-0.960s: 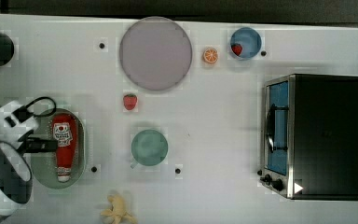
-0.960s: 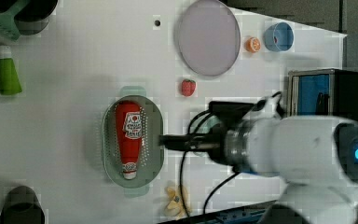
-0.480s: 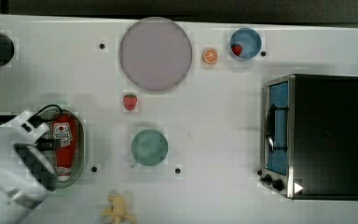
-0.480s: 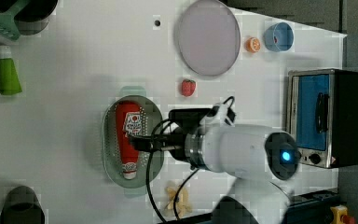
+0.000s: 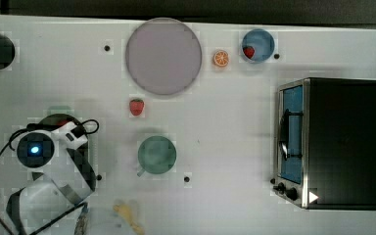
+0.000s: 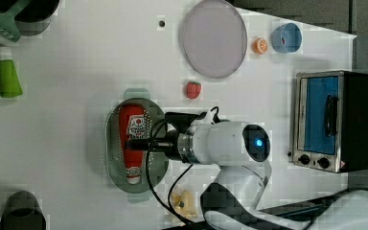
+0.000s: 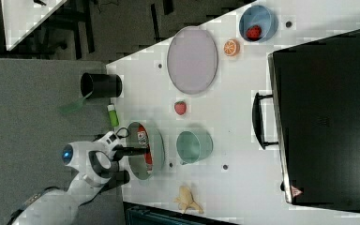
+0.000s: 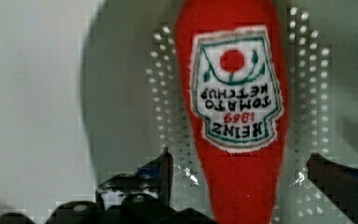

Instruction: Pick ketchup from strainer and place it on the table

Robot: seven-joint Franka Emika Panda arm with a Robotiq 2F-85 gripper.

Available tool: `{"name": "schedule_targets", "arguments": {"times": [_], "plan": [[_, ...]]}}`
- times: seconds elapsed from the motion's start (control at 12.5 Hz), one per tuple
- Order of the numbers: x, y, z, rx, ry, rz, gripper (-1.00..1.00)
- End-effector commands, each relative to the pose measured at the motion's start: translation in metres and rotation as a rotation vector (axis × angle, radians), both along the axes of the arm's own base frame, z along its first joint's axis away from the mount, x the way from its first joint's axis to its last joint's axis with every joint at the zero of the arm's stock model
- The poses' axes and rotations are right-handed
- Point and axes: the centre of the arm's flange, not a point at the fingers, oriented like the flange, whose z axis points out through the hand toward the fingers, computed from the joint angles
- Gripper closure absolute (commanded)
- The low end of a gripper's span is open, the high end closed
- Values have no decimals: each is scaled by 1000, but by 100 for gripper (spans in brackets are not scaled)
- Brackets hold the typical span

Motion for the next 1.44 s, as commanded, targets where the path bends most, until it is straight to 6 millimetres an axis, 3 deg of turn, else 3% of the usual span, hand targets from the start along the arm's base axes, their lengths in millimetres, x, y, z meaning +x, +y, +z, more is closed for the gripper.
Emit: {"name": "schedule_targets", "arguments": {"times": [0.08, 0.32, 0.56, 0.72, 0.88, 1.04, 1.44], "plan": [[2, 15, -3, 42, -9, -45, -100], [2, 14, -25, 45, -20, -39, -92], [1, 16, -31, 44, -55, -17, -21], [-3, 24, -23, 60, -67, -5, -17], [0, 25, -4, 52, -93, 3, -17], [7, 19, 29, 3, -121, 13, -17], [37, -19, 142, -102, -55, -144, -17]]}}
